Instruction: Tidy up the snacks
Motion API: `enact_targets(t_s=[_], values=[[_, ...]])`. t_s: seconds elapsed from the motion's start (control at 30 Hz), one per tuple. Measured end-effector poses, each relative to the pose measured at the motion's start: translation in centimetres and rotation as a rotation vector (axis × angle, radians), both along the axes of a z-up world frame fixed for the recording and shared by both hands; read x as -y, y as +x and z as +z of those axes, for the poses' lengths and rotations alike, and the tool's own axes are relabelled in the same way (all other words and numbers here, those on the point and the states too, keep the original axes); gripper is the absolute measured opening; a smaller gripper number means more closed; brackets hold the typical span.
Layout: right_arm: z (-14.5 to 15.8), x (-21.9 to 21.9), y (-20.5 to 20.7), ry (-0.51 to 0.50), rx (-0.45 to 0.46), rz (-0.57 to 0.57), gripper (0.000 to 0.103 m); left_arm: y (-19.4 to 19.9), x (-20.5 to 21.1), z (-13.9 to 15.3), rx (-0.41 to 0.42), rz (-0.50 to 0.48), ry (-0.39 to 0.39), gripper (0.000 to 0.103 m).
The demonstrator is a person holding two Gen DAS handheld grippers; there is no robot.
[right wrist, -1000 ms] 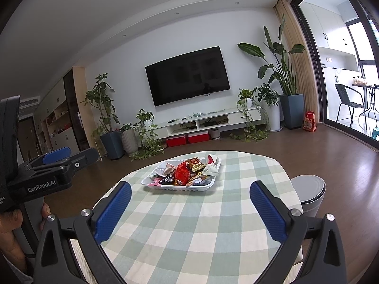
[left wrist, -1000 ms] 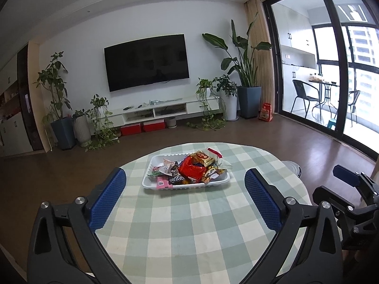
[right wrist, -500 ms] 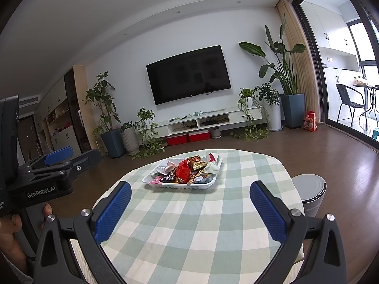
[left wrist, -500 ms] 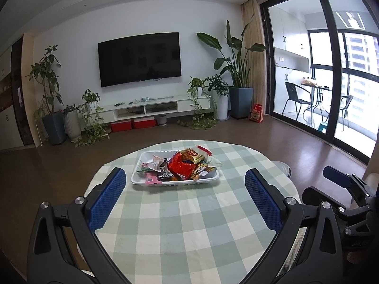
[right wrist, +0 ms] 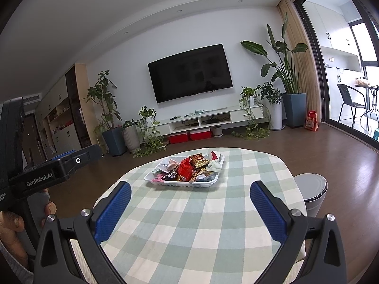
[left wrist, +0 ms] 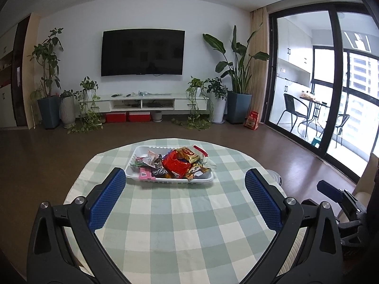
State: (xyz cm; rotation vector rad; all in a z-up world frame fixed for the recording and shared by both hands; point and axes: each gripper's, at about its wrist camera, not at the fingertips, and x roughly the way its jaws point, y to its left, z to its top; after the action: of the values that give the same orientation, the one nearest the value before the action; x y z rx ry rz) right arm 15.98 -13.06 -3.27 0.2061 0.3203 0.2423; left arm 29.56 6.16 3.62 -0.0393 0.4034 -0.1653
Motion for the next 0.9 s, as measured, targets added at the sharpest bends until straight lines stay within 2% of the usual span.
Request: enact_targets(t_s=[0.13,0.47,0.5,0.57,0.6,0.9], values=[[-0.2,-0.2,0.1,0.001,-0.006,0.004,0.103,2.1,-0.4,-0.5,-0.005,0.020,0.013,0.102],[-0.5,-0.2,0.5,0.002,-0.016,0.008,0.103,12.1,-3.4,-3.7,-0.032,0.143,0.055,0.102],[-0.6,-0.2,0.5,0.002,-0.016,0.007,0.103,13.1,-3.7,-3.9,-0.031,0.142,0.051,0.102],[-0.8,-0.3,0.6,0.003,-0.020,0.007,0.103,11.8,-3.5,-3.9,-0.031,0.148,0.059,0.102],[-1.0,-0.3,0.7,0.003,-0.022,0.008,0.103,12.4,-3.6,-4.2,-0.030,0.150,0.064,0.102],[-1.9,-0.3,0.9,0.004,-0.029,0.010,0.103,21.4,-6.0,-6.9,-0.032,0.153,0.081,0.102]])
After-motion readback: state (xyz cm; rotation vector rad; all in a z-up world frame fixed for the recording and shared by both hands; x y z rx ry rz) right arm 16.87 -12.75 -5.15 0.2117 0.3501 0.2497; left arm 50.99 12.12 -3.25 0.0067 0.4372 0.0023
